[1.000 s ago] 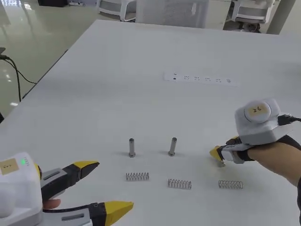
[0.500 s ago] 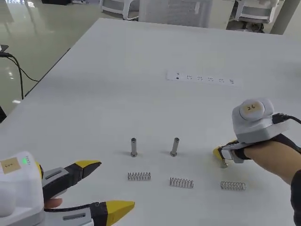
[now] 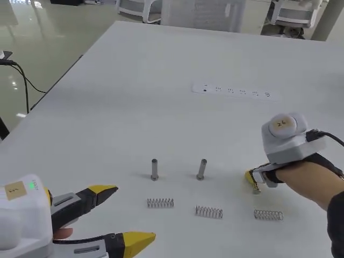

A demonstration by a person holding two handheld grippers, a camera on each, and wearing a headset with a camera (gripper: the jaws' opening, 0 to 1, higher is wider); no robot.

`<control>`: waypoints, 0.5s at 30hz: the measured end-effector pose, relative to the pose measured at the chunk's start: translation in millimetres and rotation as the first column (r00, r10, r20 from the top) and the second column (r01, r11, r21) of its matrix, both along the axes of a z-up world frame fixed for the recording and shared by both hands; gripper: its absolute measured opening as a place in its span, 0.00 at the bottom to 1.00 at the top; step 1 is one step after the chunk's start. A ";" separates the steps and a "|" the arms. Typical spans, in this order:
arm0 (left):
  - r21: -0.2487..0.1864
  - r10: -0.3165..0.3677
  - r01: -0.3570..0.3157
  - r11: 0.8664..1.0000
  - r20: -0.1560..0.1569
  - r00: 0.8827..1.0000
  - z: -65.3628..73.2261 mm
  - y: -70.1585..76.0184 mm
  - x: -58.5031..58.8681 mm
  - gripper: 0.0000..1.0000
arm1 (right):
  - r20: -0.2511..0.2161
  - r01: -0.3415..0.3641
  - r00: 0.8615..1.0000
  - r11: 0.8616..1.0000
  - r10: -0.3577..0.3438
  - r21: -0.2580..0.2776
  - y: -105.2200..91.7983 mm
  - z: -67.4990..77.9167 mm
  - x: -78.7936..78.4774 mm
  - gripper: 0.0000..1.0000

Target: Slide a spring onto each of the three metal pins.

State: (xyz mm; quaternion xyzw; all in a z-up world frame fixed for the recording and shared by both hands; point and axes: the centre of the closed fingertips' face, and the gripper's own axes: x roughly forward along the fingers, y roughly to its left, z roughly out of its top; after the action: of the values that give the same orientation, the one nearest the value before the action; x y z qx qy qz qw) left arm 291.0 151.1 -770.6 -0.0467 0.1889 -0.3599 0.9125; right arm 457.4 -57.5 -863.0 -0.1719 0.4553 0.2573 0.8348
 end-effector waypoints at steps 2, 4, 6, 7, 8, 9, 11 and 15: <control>-0.001 0.001 -0.001 1.000 0.000 1.000 0.1 0.1 0.0 0.64 | -0.006 0.001 1.000 1.000 -0.001 -0.001 0.7 0.0 -0.5 0.10; -0.001 0.001 -0.001 1.000 -0.001 1.000 0.0 0.2 0.0 0.64 | -0.017 0.010 1.000 1.000 -0.010 0.008 1.3 0.4 -2.1 0.10; -0.001 0.002 -0.002 1.000 0.000 1.000 0.0 0.2 0.0 0.64 | -0.026 0.014 1.000 1.000 -0.014 0.014 1.4 0.0 -1.9 0.09; -0.001 0.002 -0.002 1.000 -0.001 1.000 -0.1 0.3 0.0 0.64 | -0.029 0.017 0.999 1.000 -0.017 0.015 1.7 0.0 -2.2 0.09; 0.000 0.002 -0.002 1.000 0.000 1.000 -0.2 0.3 0.1 0.64 | -0.035 0.023 0.999 1.000 -0.023 0.017 2.0 -0.3 -2.3 0.09; 0.000 0.001 -0.001 1.000 0.000 1.000 -0.3 0.2 0.1 0.64 | -0.038 0.026 0.999 1.000 -0.025 0.018 2.2 -0.4 -2.2 0.08; 0.001 -0.001 0.001 1.000 -0.001 1.000 -0.4 -0.1 0.1 0.63 | -0.047 0.037 0.998 0.999 -0.036 0.022 2.7 -0.6 -2.3 0.07; 0.004 -0.001 0.001 1.000 0.001 1.000 0.1 0.0 0.2 0.63 | -0.048 0.032 0.998 0.999 -0.031 0.020 3.3 -0.5 -3.3 0.05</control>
State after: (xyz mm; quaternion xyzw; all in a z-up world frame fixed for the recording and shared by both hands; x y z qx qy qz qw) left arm 291.2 151.1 -770.5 -0.0448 0.1889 -0.3599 0.9126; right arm 454.1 -54.1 -863.5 -0.1499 0.4749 0.2527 0.8295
